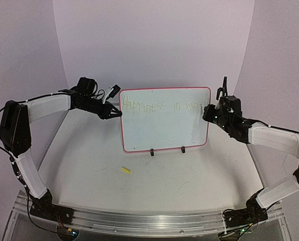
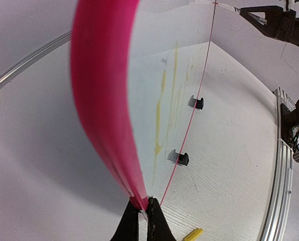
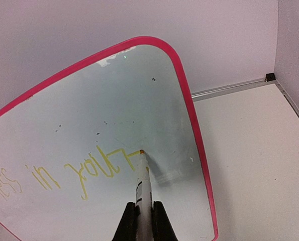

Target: Write a sentence on the whiteboard

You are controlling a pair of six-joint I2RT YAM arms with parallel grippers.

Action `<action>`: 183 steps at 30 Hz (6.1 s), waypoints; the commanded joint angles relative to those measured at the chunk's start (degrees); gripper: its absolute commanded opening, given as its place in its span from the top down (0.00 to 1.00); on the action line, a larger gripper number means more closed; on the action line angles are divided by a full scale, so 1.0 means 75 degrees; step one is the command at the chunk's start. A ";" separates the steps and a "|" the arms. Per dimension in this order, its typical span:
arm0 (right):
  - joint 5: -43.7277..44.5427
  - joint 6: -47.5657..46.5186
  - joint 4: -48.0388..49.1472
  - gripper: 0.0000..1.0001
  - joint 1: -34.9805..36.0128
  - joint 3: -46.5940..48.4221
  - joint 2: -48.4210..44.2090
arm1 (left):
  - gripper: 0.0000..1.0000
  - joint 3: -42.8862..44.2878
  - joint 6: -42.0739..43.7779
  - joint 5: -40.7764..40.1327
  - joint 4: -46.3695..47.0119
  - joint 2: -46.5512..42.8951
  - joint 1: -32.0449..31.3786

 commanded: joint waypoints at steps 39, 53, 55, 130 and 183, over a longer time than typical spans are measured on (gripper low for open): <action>-0.2490 0.0173 0.1953 1.00 0.2601 -0.0564 0.0073 | 1.00 0.0036 0.0207 -0.0035 0.0041 -0.0268 -0.0239; -0.2119 0.0170 0.2904 1.00 0.3604 0.1314 0.3109 | 1.00 -0.0002 0.0214 -0.0047 0.0053 -0.0313 -0.0242; -0.1928 0.0181 0.2902 1.00 0.3611 0.1509 0.3367 | 1.00 -0.0006 0.0218 -0.0058 0.0053 -0.0315 -0.0246; -0.0936 -0.0324 0.2581 1.00 0.3607 0.1760 0.3383 | 1.00 0.0036 0.0241 -0.0058 0.0037 -0.0322 -0.0251; -0.1062 0.0533 0.2170 1.00 0.3351 0.1996 0.4095 | 1.00 0.0093 0.0238 -0.0032 0.0033 -0.0230 -0.0247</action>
